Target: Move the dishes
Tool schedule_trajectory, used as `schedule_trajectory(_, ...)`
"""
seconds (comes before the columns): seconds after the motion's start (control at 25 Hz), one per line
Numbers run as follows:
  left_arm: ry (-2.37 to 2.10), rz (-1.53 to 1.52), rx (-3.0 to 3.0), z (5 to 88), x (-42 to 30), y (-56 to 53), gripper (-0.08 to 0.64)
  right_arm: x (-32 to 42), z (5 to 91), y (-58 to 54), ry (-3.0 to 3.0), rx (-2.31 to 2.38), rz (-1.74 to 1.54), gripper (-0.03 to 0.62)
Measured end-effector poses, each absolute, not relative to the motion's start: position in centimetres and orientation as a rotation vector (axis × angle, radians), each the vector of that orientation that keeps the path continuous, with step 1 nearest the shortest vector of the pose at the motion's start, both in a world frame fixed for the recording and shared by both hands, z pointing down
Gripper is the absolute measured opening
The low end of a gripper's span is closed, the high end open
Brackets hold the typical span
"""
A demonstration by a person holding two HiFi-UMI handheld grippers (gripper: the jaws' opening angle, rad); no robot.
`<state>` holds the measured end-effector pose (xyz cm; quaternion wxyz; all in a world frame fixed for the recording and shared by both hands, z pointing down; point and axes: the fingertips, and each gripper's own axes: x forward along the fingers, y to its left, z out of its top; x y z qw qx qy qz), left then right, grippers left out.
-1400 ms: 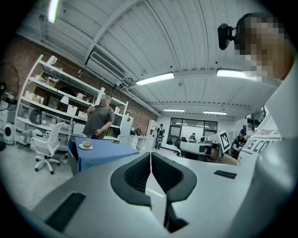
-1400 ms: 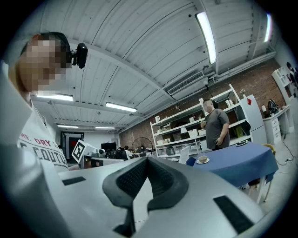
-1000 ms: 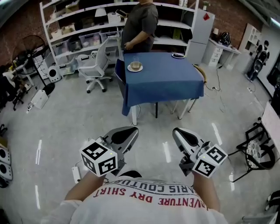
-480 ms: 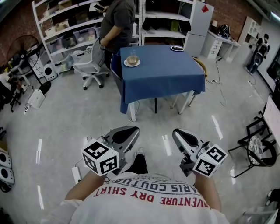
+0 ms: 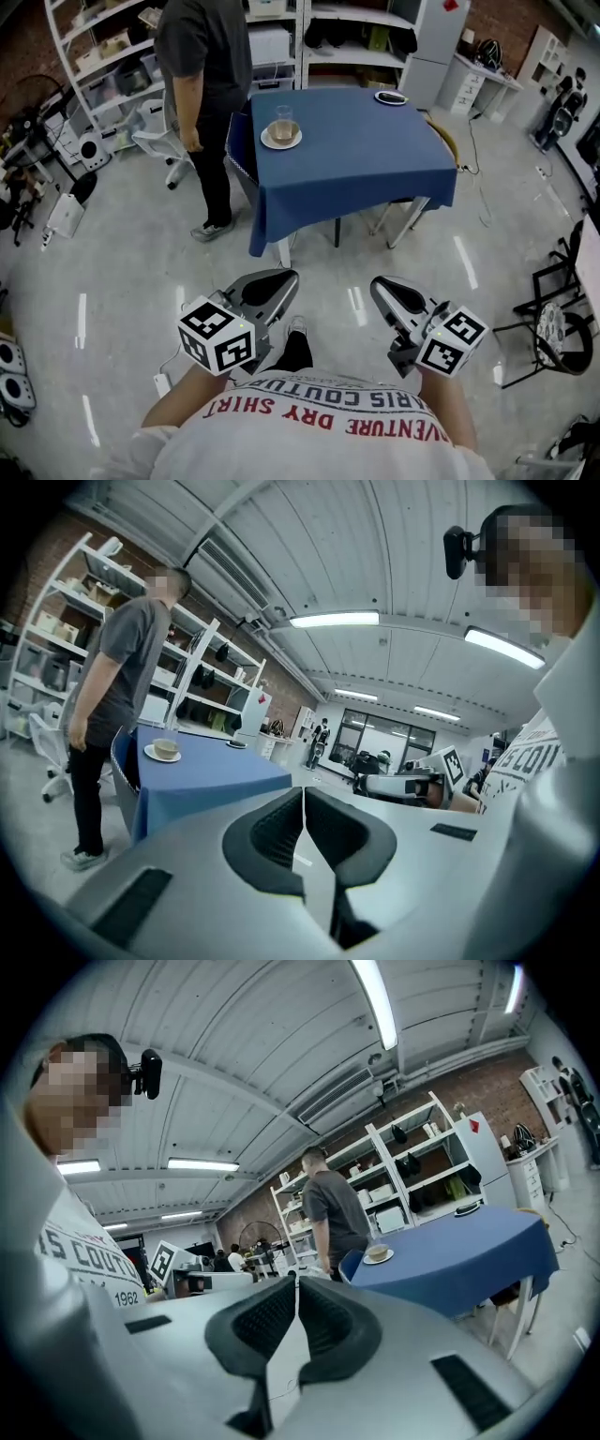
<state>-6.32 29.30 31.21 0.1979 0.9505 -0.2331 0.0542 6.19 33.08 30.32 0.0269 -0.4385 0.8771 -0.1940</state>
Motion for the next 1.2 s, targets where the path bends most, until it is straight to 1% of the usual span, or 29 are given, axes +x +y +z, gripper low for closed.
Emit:
schedule_trajectory(0.24,-0.685,0.173,2.663,31.6,-5.5,16.1,0.032,8.4,30.4,20.8,2.698,-1.389,-0.643,0.025)
schedule_trajectory(0.4,-0.698,0.175,2.642,32.6,-6.3,6.0,0.032,8.5,31.4,11.4,2.687,-1.42,-0.679,0.026)
schedule_trajectory(0.52,-0.715,0.174,2.624,33.5,-6.4,2.0,0.032,8.3,32.1,8.0,2.694,-1.396,-0.681,0.026)
schedule_trajectory(0.64,-0.731,0.18,2.615,34.6,-5.9,0.8,0.032,8.6,33.0,6.2,2.717,-1.381,-0.646,0.031)
schedule_trajectory(0.68,-0.742,0.184,2.613,34.9,-5.9,0.5,0.032,8.6,33.1,5.6,2.726,-1.374,-0.629,0.042)
schedule_trajectory(0.76,-0.763,0.186,2.602,35.2,-6.0,-0.1,0.032,8.3,33.1,3.8,2.749,-1.345,-0.604,0.102)
schedule_trajectory(0.8,-0.772,0.186,2.595,35.2,-6.2,-0.6,0.032,8.0,33.1,2.7,2.761,-1.328,-0.594,0.121)
schedule_trajectory(0.84,-0.781,0.187,2.588,35.3,-6.3,-1.3,0.032,7.8,33.0,1.4,2.774,-1.314,-0.583,0.125)
schedule_trajectory(0.92,-0.799,0.193,2.571,35.4,-6.5,-3.0,0.032,7.3,32.7,-1.5,2.803,-1.296,-0.56,0.156)
schedule_trajectory(1.04,-0.836,0.197,2.549,35.6,-6.9,-5.4,0.032,6.7,32.6,-5.4,2.856,-1.253,-0.527,0.231)
schedule_trajectory(1.12,-0.87,0.2,2.536,35.7,-7.2,-6.8,0.032,6.2,33.0,-7.5,2.897,-1.204,-0.521,0.252)
schedule_trajectory(1.2,-0.917,0.199,2.513,35.9,-7.7,-8.1,0.032,5.6,33.9,-9.4,2.946,-1.143,-0.53,0.255)
